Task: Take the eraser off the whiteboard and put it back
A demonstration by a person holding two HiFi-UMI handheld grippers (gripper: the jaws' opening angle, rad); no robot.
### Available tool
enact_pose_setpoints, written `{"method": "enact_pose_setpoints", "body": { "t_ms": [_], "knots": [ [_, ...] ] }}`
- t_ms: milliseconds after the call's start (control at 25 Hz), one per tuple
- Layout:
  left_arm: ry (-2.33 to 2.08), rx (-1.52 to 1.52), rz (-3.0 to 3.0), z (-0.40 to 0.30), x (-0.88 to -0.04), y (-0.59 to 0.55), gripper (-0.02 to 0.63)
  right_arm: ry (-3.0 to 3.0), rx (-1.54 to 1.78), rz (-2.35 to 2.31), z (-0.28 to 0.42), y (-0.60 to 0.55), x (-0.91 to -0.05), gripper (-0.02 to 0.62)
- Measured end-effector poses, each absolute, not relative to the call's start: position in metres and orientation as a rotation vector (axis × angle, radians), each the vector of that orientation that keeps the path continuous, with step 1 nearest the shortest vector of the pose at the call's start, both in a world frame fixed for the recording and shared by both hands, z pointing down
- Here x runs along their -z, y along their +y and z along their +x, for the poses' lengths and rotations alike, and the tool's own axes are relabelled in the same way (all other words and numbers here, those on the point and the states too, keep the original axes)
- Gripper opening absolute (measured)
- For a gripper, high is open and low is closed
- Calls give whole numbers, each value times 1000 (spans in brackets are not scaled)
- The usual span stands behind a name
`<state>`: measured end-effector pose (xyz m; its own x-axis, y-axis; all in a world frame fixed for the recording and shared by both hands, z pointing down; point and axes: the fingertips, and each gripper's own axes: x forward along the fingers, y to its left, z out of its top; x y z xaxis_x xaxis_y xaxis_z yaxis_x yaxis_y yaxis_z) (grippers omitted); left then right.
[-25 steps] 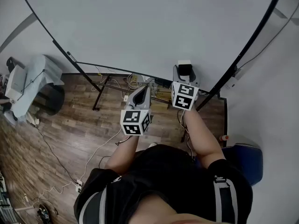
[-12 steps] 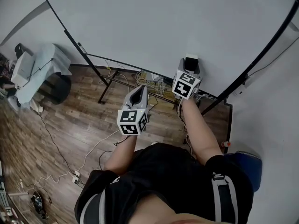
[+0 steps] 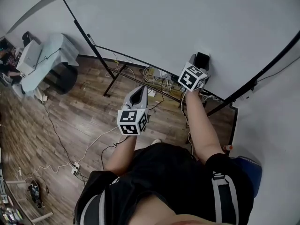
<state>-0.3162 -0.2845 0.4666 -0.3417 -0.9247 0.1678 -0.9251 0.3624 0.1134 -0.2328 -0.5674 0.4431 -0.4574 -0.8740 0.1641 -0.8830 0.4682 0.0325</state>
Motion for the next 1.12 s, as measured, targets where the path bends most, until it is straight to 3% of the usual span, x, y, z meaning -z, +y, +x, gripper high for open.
{"method": "enact_pose_setpoints", "body": {
  "t_ms": [840,1120],
  "knots": [
    [-2431,-22,1625,-326,-476,-267,9,-2447,-77,1709,-234,-572,-440,268],
    [-2407,-11,1663,-321,-472,-267,9,-2564,47,1628,-234,-548,-424,304]
  ]
}}
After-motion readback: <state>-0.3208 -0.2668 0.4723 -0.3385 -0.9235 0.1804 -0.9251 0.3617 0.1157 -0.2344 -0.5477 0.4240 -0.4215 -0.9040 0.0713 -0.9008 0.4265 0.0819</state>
